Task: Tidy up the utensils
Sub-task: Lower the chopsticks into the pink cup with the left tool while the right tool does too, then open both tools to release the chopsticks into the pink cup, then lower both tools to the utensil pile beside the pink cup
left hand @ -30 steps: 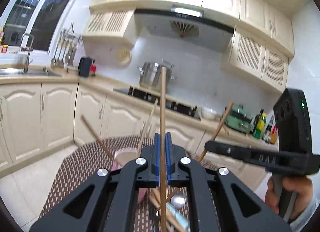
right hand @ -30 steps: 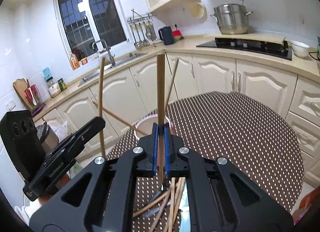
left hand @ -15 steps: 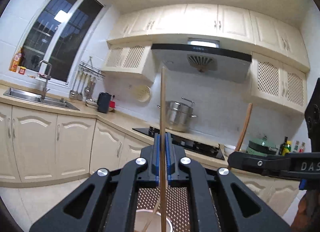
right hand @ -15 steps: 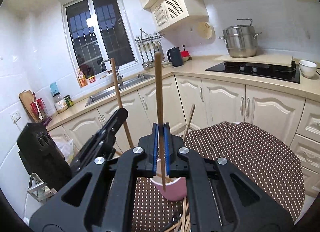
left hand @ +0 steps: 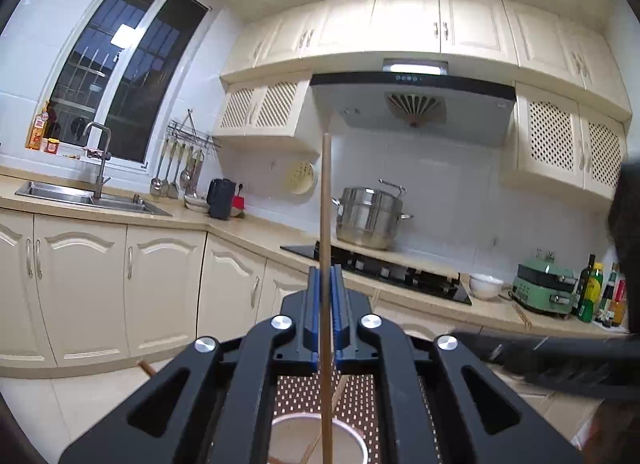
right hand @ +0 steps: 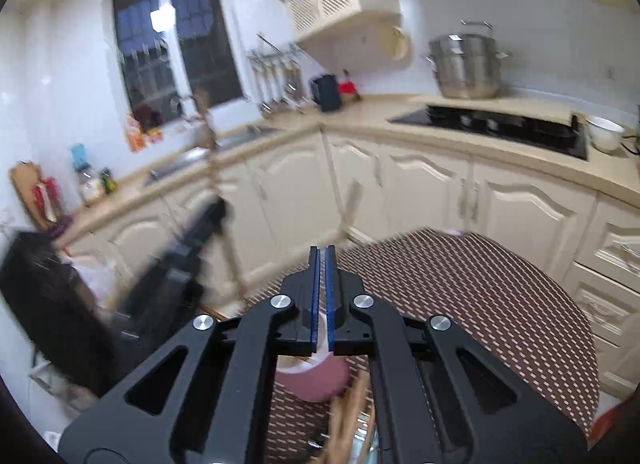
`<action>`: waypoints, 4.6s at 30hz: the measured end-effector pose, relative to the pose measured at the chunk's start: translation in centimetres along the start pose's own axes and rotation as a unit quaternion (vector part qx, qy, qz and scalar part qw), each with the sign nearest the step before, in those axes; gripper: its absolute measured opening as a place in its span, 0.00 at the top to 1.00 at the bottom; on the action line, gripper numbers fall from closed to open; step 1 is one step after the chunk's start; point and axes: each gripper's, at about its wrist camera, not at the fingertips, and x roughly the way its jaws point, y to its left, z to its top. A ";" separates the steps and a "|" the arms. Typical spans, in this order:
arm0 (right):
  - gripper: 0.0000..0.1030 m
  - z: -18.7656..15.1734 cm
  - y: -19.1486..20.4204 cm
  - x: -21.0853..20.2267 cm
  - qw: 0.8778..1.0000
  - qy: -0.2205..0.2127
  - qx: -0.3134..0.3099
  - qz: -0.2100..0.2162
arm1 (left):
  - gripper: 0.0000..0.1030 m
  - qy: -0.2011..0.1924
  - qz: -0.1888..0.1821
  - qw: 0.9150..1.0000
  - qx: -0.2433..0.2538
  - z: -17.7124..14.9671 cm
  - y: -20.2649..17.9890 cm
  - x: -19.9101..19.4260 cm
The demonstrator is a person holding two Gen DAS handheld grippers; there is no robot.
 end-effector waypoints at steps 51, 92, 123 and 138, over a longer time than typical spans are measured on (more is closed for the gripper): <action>0.95 1.4 -2.8 -0.2 0.999 -0.038 0.007 0.018 | 0.95 -0.013 0.010 0.999 -0.031 -0.2 1.5 0.1; 0.94 -1.6 -0.4 0.0 0.988 -0.144 0.035 0.035 | 0.59 0.093 -0.007 0.995 -0.021 -2.2 1.5 -0.8; 0.55 -4.2 1.0 -2.8 0.992 -0.115 0.039 0.020 | 0.32 0.147 0.079 0.984 0.059 0.8 2.4 -7.8; 0.46 -9.2 -3.2 -5.3 0.998 -0.020 0.028 -0.045 | 0.28 0.267 -0.009 0.961 0.070 -3.0 1.3 -9.0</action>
